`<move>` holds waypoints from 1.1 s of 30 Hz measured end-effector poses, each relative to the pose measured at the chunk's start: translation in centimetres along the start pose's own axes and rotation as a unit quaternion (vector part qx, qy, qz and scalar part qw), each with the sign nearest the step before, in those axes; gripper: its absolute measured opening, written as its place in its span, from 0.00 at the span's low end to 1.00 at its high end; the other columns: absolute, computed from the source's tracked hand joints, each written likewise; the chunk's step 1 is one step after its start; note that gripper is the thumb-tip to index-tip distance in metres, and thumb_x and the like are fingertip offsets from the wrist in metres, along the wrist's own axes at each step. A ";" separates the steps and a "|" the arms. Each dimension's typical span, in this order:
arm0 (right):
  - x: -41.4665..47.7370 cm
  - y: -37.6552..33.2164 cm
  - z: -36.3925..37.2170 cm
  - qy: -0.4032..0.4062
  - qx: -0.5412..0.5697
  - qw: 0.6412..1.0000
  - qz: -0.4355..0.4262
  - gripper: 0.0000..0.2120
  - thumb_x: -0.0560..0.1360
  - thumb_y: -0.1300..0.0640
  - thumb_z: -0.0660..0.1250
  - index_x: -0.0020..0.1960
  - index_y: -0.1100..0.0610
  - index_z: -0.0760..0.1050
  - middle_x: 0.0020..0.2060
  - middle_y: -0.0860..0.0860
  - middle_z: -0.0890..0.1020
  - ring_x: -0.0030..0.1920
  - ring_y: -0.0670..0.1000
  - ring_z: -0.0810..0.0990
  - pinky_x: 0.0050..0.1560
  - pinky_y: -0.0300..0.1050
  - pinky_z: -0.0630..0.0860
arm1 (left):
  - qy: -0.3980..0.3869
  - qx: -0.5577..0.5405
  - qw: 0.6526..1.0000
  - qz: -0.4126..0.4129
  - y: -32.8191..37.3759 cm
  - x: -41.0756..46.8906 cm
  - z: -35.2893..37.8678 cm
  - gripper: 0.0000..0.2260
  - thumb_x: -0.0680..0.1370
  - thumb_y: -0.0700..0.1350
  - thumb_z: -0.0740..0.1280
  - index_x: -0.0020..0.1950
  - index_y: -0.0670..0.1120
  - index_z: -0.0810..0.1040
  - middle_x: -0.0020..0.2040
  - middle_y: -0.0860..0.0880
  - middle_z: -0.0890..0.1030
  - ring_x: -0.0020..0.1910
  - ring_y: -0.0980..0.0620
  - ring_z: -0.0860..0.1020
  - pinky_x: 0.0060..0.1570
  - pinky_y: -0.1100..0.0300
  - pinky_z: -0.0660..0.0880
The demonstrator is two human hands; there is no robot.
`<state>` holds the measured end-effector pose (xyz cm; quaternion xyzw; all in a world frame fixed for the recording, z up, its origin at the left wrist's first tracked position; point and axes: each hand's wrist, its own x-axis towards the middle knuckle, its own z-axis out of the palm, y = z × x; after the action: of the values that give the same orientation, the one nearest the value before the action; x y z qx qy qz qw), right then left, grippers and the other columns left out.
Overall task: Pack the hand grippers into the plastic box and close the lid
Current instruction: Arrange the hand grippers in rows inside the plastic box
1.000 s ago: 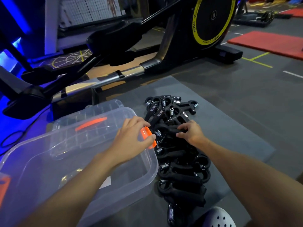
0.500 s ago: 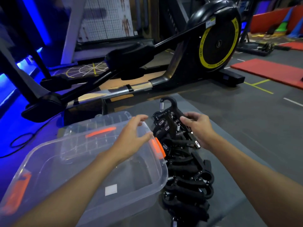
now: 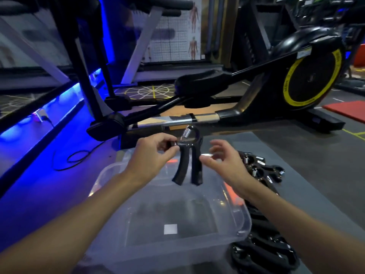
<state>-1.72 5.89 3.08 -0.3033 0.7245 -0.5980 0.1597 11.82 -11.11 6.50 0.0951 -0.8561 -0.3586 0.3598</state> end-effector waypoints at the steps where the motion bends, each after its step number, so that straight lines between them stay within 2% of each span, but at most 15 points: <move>1: -0.1 -0.5 0.9 -0.021 -0.054 0.997 -0.042 0.30 0.69 0.51 0.77 0.67 0.48 0.68 0.59 0.46 0.73 0.57 0.44 0.75 0.54 0.40 0.74 | 0.002 0.015 1.000 -0.005 -0.6 -0.4 -0.8 0.11 0.73 0.38 0.75 0.49 0.52 0.81 0.41 0.59 0.82 0.41 0.62 0.81 0.46 0.72 0.75; 4: -0.3 -1.4 4.2 -0.136 -0.160 0.968 -0.136 0.46 0.62 0.45 0.81 0.72 0.44 0.60 0.66 0.42 0.62 0.65 0.43 0.65 0.66 0.41 0.68 | 0.003 0.055 0.998 -0.043 -2.5 -1.9 -2.7 0.09 0.72 0.39 0.76 0.51 0.47 0.84 0.39 0.59 0.82 0.39 0.63 0.81 0.44 0.72 0.75; 7: -0.2 -0.8 7.8 -0.237 -0.213 0.936 -0.150 0.55 0.59 0.42 0.81 0.76 0.44 0.52 0.68 0.38 0.57 0.69 0.43 0.59 0.69 0.41 0.62 | 0.038 0.043 0.993 -0.103 -3.9 -2.9 -3.9 0.08 0.71 0.40 0.77 0.49 0.47 0.84 0.39 0.54 0.84 0.38 0.59 0.83 0.45 0.66 0.78; 9: -0.1 -0.1 9.7 -0.264 -0.225 0.924 -0.160 0.57 0.59 0.42 0.81 0.77 0.44 0.49 0.68 0.36 0.55 0.70 0.43 0.56 0.69 0.39 0.59 | 0.059 0.042 0.988 -0.133 -4.6 -3.2 -4.6 0.09 0.70 0.43 0.78 0.48 0.49 0.83 0.40 0.50 0.85 0.40 0.53 0.84 0.47 0.59 0.80; 12: 0.2 0.1 11.9 -0.267 -0.223 0.921 -0.174 0.58 0.60 0.45 0.82 0.78 0.46 0.49 0.69 0.40 0.57 0.70 0.45 0.56 0.69 0.40 0.59 | 0.073 0.045 0.983 -0.165 -5.3 -3.8 -5.6 0.09 0.70 0.43 0.78 0.47 0.46 0.82 0.41 0.48 0.85 0.41 0.50 0.84 0.50 0.52 0.81; 14: 0.4 0.1 13.4 -0.274 -0.214 0.920 -0.181 0.57 0.60 0.46 0.82 0.77 0.47 0.49 0.70 0.42 0.59 0.71 0.45 0.56 0.68 0.40 0.59 | 0.092 0.044 0.978 -0.181 -5.7 -4.3 -6.3 0.10 0.69 0.42 0.78 0.47 0.44 0.83 0.41 0.46 0.85 0.41 0.49 0.84 0.50 0.51 0.81; 16: 0.4 0.1 14.8 -0.278 -0.200 0.921 -0.187 0.56 0.59 0.48 0.82 0.77 0.48 0.51 0.69 0.44 0.61 0.70 0.46 0.59 0.68 0.41 0.61 | 0.097 0.050 0.976 -0.189 -6.1 -4.8 -7.0 0.09 0.69 0.43 0.78 0.47 0.47 0.82 0.41 0.47 0.85 0.41 0.51 0.84 0.49 0.56 0.80; 18: 0.3 0.5 16.1 -0.295 -0.172 0.925 -0.165 0.52 0.59 0.50 0.82 0.74 0.48 0.55 0.66 0.45 0.65 0.67 0.46 0.63 0.65 0.41 0.66 | 0.081 0.066 0.977 -0.185 -6.8 -5.5 -7.8 0.06 0.72 0.45 0.76 0.47 0.49 0.83 0.42 0.51 0.85 0.41 0.56 0.83 0.48 0.62 0.78; 20: 0.3 1.5 17.2 -0.323 -0.143 0.928 -0.114 0.47 0.59 0.53 0.82 0.70 0.47 0.58 0.63 0.46 0.68 0.63 0.46 0.68 0.59 0.38 0.70 | 0.076 0.082 0.976 -0.185 -8.0 -6.3 -8.7 0.03 0.77 0.47 0.71 0.48 0.50 0.82 0.44 0.53 0.84 0.44 0.58 0.81 0.48 0.63 0.76; 22: 0.2 3.1 17.9 -0.356 -0.135 0.923 -0.060 0.45 0.60 0.55 0.82 0.68 0.46 0.59 0.59 0.46 0.70 0.60 0.44 0.71 0.53 0.33 0.71 | 0.072 0.095 0.969 -0.215 -9.7 -7.3 -9.5 0.07 0.81 0.47 0.64 0.54 0.49 0.81 0.52 0.52 0.83 0.52 0.55 0.78 0.53 0.61 0.72; 25: 0.3 6.1 18.9 -0.395 -0.110 0.912 0.023 0.42 0.62 0.59 0.82 0.66 0.48 0.60 0.56 0.43 0.72 0.52 0.31 0.74 0.45 0.26 0.72 | 0.033 0.099 0.964 -0.244 -11.8 -9.0 -9.2 0.13 0.81 0.50 0.60 0.59 0.47 0.79 0.58 0.50 0.78 0.59 0.52 0.76 0.59 0.62 0.68; 26: 0.5 7.0 19.3 -0.403 -0.100 0.908 0.045 0.43 0.62 0.60 0.82 0.67 0.48 0.60 0.56 0.43 0.72 0.51 0.31 0.74 0.44 0.27 0.73 | 0.032 0.092 0.966 -0.241 -12.2 -9.3 -8.8 0.16 0.80 0.52 0.59 0.59 0.46 0.79 0.59 0.50 0.78 0.60 0.53 0.75 0.60 0.63 0.67; 29: 1.3 9.1 20.7 -0.416 -0.106 0.899 0.085 0.46 0.61 0.58 0.83 0.69 0.49 0.58 0.61 0.45 0.71 0.60 0.41 0.72 0.51 0.34 0.73 | 0.058 0.061 0.970 -0.228 -12.6 -9.8 -8.1 0.21 0.76 0.57 0.56 0.57 0.45 0.79 0.59 0.51 0.76 0.59 0.56 0.74 0.63 0.59 0.69; 33: 2.4 10.8 22.9 -0.442 -0.136 0.881 0.095 0.48 0.60 0.56 0.83 0.70 0.51 0.56 0.62 0.47 0.71 0.58 0.42 0.72 0.58 0.42 0.75 | 0.067 0.042 0.970 -0.229 -13.0 -10.0 -8.2 0.20 0.77 0.56 0.55 0.57 0.46 0.79 0.59 0.52 0.76 0.58 0.58 0.75 0.63 0.55 0.71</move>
<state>7.41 -12.15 -12.36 -0.4848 0.6783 -0.2791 0.4765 23.41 -20.80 -3.87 0.3276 -0.7998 -0.3879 0.3201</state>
